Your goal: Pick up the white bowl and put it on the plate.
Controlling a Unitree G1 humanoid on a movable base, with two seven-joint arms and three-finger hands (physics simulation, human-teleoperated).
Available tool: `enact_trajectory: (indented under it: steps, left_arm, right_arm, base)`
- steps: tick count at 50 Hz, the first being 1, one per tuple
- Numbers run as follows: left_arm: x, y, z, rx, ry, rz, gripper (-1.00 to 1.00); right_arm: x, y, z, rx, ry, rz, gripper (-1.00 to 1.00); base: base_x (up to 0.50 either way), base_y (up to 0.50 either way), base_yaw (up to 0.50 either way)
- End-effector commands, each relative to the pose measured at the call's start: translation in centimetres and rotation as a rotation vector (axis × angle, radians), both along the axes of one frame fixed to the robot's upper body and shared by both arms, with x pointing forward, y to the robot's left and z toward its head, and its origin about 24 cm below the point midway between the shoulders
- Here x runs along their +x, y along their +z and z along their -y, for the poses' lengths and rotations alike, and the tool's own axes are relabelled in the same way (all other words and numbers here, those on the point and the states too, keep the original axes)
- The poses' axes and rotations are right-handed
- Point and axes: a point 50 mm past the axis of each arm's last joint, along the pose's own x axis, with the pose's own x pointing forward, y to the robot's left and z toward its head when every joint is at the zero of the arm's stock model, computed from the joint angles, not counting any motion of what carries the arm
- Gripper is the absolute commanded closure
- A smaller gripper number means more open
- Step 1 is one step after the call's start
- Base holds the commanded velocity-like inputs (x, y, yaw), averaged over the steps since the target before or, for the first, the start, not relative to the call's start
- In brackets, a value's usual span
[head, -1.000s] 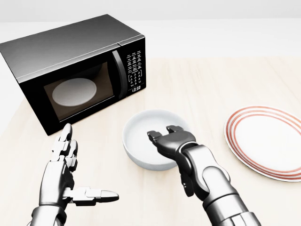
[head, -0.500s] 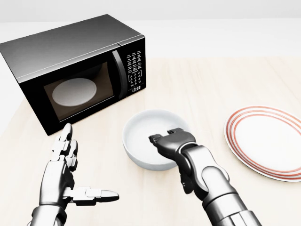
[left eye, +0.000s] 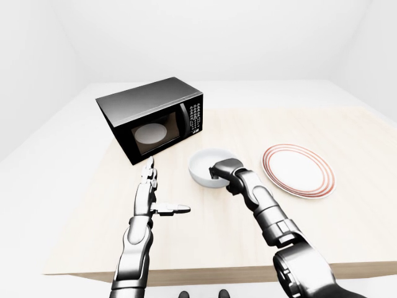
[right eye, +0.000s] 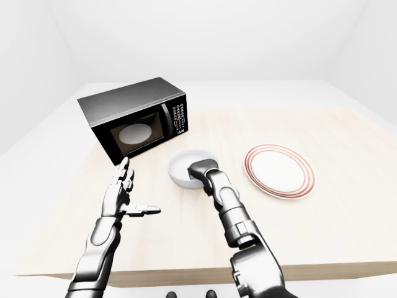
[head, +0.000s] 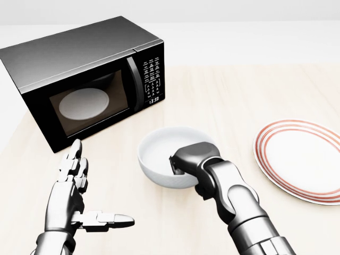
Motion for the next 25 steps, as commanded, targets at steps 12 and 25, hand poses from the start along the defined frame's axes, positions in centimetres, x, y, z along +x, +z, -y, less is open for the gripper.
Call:
enact_trajectory:
  steps: [12, 25]
  left_arm:
    - [0.0, 0.0, 0.0, -0.001, 0.002, -0.002, -1.0]
    - [0.0, 0.0, 0.0, -0.003, 0.002, -0.004, -1.0]
  right_arm:
    - [1.5, 5.5, -0.7, 0.103, 0.014, 0.231, 1.0]
    - [0.7, 7.1, -0.2, 0.096, 0.018, 0.253, 1.0]
  base:
    - [0.0, 0.0, 0.0]
    - [0.0, 0.0, 0.0]
